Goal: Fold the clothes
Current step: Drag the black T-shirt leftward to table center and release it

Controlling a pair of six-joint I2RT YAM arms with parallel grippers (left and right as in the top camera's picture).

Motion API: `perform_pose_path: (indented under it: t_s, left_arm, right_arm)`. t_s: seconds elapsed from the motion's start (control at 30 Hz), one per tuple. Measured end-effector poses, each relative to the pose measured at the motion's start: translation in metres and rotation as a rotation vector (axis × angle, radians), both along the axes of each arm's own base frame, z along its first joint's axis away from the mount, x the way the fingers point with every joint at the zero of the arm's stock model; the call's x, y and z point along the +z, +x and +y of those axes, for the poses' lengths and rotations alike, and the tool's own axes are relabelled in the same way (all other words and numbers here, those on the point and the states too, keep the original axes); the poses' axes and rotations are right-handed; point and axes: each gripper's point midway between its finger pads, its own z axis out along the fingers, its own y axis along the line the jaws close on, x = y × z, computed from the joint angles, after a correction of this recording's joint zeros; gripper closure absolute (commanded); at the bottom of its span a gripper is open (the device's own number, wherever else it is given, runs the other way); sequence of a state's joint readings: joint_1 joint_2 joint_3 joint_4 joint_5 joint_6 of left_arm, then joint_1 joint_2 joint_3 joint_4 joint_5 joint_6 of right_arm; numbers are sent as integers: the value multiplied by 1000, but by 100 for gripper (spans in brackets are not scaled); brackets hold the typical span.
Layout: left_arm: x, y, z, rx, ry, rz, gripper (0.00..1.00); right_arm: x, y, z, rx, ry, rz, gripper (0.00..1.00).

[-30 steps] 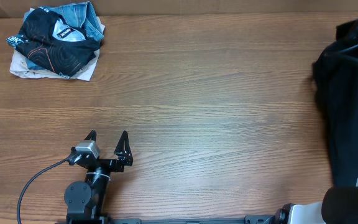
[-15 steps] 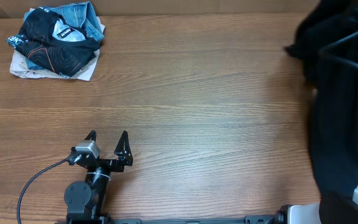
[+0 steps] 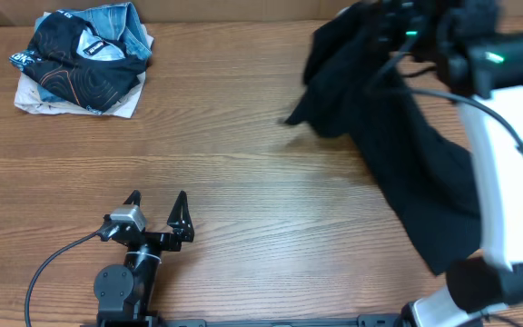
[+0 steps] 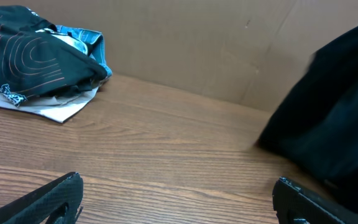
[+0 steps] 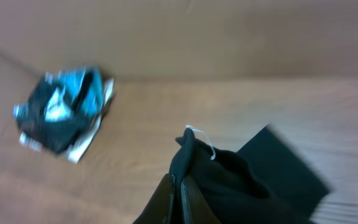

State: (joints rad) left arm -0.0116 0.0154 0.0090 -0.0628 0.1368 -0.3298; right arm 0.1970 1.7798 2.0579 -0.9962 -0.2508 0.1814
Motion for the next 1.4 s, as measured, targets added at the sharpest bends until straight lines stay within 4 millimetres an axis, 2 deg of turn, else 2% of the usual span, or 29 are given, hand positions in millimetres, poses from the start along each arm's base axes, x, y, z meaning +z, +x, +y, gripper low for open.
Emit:
perform_pose_path:
  t_s: [0.1, 0.2, 0.33, 0.47, 0.53, 0.6, 0.67, 0.73, 0.77, 0.83, 0.9, 0.93, 0.97, 1.03, 1.07, 1.13, 1.2, 1.27, 1.3, 1.4]
  left_arm:
    - [0, 0, 0, 0, 0, 0, 0]
    - [0, 0, 0, 0, 0, 0, 0]
    - [0, 0, 0, 0, 0, 0, 0]
    - [0, 0, 0, 0, 0, 0, 0]
    - [0, 0, 0, 0, 0, 0, 0]
    - [0, 0, 0, 0, 0, 0, 0]
    - [0, 0, 0, 0, 0, 0, 0]
    - [0, 0, 0, 0, 0, 0, 0]
    - [0, 0, 0, 0, 0, 0, 0]
    - [0, 0, 0, 0, 0, 0, 0]
    - [0, 0, 0, 0, 0, 0, 0]
    - [0, 0, 0, 0, 0, 0, 0]
    - [0, 0, 0, 0, 0, 0, 0]
    - [0, 0, 0, 0, 0, 0, 0]
    - [0, 0, 0, 0, 0, 0, 0]
    - [0, 0, 0, -1, 0, 0, 0]
    - [0, 0, 0, 0, 0, 0, 0]
    - [0, 0, 0, 0, 0, 0, 0]
    - [0, 0, 0, 0, 0, 0, 0]
    - [0, 0, 0, 0, 0, 0, 0]
  right_arm:
    - [-57, 12, 44, 94, 7, 127, 96]
    - [-101, 17, 86, 166, 12, 204, 96]
    - [-136, 9, 138, 248, 20, 258, 96]
    - [-140, -8, 194, 343, 36, 229, 93]
    - [-134, -19, 219, 390, 47, 196, 76]
    - [-129, -29, 240, 427, 53, 169, 70]
    - [-128, -37, 251, 442, 46, 159, 60]
    - [-131, -39, 252, 427, 23, 159, 52]
    - [-134, -39, 249, 417, 7, 163, 49]
    - [-141, -34, 234, 368, -33, 191, 33]
    - [-147, -27, 212, 313, -75, 220, 31]
    - [-147, -21, 198, 273, -94, 233, 27]
    - [-146, -13, 177, 216, -116, 249, 21]
    - [-137, -7, 137, 116, -150, 282, 1]
    - [-126, -6, 106, 50, -166, 299, 0]
    - [-101, -5, 63, -49, -161, 300, 0]
    - [-68, -16, 12, -144, -138, 296, 0]
    - [-42, -33, -26, -213, -111, 298, 0]
    - [-28, -47, -47, -252, -98, 305, 0]
    - [-13, -84, -80, -317, -89, 359, 0]
